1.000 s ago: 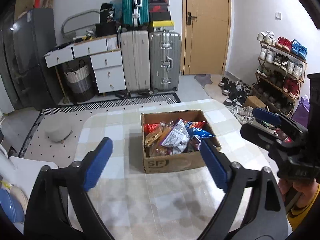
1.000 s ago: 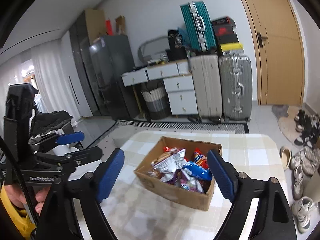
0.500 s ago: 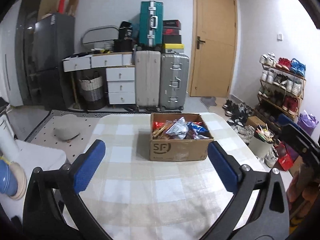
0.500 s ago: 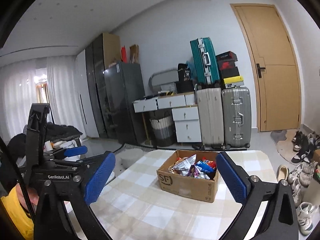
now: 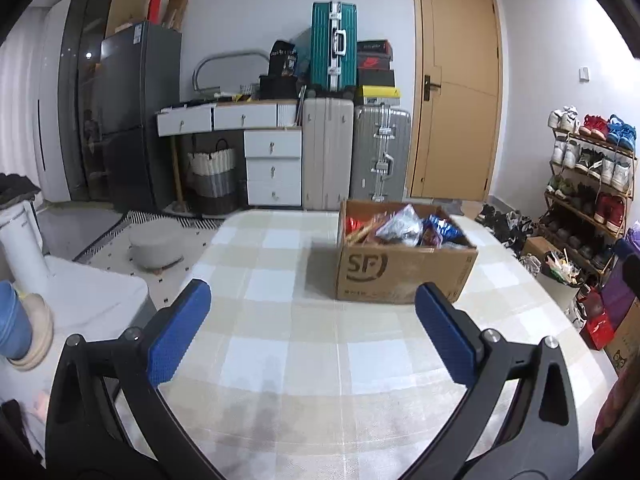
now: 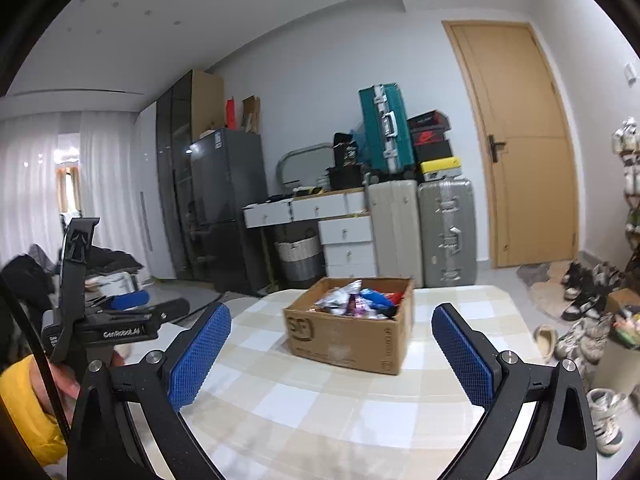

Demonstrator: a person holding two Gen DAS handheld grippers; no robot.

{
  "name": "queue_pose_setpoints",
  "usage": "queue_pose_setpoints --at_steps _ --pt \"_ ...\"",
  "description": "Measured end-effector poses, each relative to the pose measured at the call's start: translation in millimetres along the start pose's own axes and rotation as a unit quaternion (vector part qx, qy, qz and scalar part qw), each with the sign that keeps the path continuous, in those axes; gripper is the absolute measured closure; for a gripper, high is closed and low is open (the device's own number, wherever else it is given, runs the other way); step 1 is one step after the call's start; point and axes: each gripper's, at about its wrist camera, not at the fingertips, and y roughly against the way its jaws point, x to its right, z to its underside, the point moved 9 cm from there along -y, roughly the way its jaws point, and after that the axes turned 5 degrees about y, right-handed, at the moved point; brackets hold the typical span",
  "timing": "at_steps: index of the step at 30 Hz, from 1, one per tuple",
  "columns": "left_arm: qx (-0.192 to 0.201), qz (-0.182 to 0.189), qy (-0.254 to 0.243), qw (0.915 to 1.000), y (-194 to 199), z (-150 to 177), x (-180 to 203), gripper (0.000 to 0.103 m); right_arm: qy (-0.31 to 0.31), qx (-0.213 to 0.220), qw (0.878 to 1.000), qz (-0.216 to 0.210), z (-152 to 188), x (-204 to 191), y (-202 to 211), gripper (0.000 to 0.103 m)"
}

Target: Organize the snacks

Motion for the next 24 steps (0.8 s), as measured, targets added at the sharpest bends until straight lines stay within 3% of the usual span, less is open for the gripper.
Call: queue_pose_setpoints --at_steps 6,9,14,24 --pt "-0.006 0.001 -0.003 1.0000 -43.9 32.0 1.6 0.001 0.012 -0.006 0.999 0.031 24.8 17.8 -18.3 0.001" --pt "0.002 -0.014 -0.003 0.9999 -62.4 42.5 0.6 0.001 0.010 -0.025 0.999 0.046 45.2 27.7 -30.2 0.001" --pt "0.011 -0.002 -0.004 0.9999 -86.8 55.9 3.8 0.001 0.027 -0.062 0.996 0.052 76.5 30.7 -52.0 0.001" --pt "0.048 0.010 -0.044 0.9978 -94.1 70.1 25.0 0.001 0.029 -0.053 0.997 0.039 94.1 23.7 -64.0 0.001"
